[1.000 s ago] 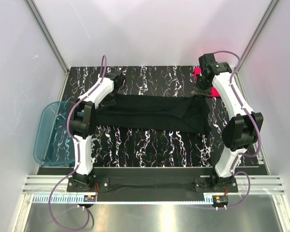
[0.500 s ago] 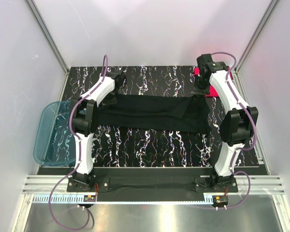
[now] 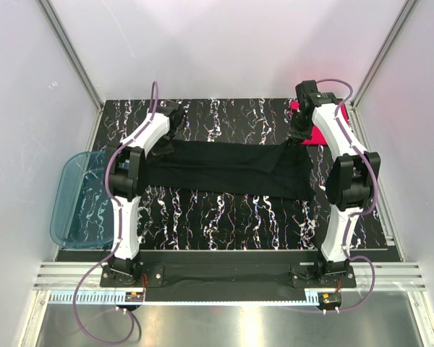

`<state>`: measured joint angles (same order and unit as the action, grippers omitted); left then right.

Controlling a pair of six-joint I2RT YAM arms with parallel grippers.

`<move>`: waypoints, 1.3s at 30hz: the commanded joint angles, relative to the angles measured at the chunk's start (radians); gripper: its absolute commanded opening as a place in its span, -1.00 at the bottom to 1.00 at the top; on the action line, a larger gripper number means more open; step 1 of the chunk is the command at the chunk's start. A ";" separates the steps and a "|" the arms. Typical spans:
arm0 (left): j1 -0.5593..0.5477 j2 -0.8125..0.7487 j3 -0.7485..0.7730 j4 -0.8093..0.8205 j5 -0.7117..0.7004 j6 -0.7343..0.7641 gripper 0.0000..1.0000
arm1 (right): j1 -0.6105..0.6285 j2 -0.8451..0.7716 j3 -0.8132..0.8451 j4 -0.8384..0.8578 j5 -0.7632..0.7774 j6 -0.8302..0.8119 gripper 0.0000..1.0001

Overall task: Fold and stack the t-shirts
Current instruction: Fold the tshirt

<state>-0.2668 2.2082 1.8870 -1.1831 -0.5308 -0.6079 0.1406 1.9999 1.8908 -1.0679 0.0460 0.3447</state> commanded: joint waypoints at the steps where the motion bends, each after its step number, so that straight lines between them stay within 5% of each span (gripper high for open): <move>1: 0.024 0.021 0.053 0.020 -0.024 0.011 -0.78 | -0.021 0.043 0.054 0.103 -0.043 0.042 -0.92; 8: 0.018 0.015 0.191 -0.015 -0.046 0.003 0.18 | -0.039 0.200 0.154 0.230 -0.078 0.097 -0.81; 11: -0.017 -0.033 0.204 -0.023 -0.087 0.031 0.51 | -0.061 0.264 0.243 0.194 -0.107 0.128 -0.43; 12: -0.028 -0.076 0.186 -0.013 -0.095 0.039 0.61 | -0.062 0.278 0.275 0.184 -0.115 0.129 -0.10; 13: -0.038 -0.105 0.166 -0.006 -0.090 0.042 0.65 | -0.065 0.298 0.286 0.177 -0.126 0.131 0.03; 16: -0.078 -0.223 -0.019 0.080 -0.038 0.043 0.66 | -0.070 0.315 0.333 0.119 -0.120 0.113 0.27; 21: -0.115 -0.367 -0.238 0.197 0.153 0.135 0.30 | -0.073 0.226 0.312 0.016 -0.106 0.060 0.29; 24: -0.121 -0.423 -0.342 0.279 0.326 0.181 0.08 | -0.070 0.093 0.148 0.014 -0.112 0.056 0.29; 29: -0.138 -0.432 -0.437 0.382 0.491 0.195 0.09 | -0.072 -0.114 -0.236 0.123 -0.186 0.057 0.27; 32: -0.138 -0.351 -0.404 0.372 0.502 0.186 0.09 | -0.072 -0.196 -0.391 0.196 -0.212 0.057 0.12; 33: -0.137 -0.325 -0.379 0.358 0.499 0.185 0.08 | -0.070 -0.205 -0.413 0.206 -0.240 0.056 -0.13; 36: -0.135 -0.228 -0.303 0.292 0.453 0.177 -0.03 | -0.070 -0.202 -0.484 0.240 -0.282 0.066 -0.45; 39: -0.130 -0.176 -0.275 0.266 0.417 0.172 -0.07 | -0.070 -0.175 -0.535 0.264 -0.307 0.080 -0.62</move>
<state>-0.4026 1.9980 1.5627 -0.8883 -0.0937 -0.4412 0.0692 1.8099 1.3907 -0.8745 -0.1967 0.4156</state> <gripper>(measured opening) 0.469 0.210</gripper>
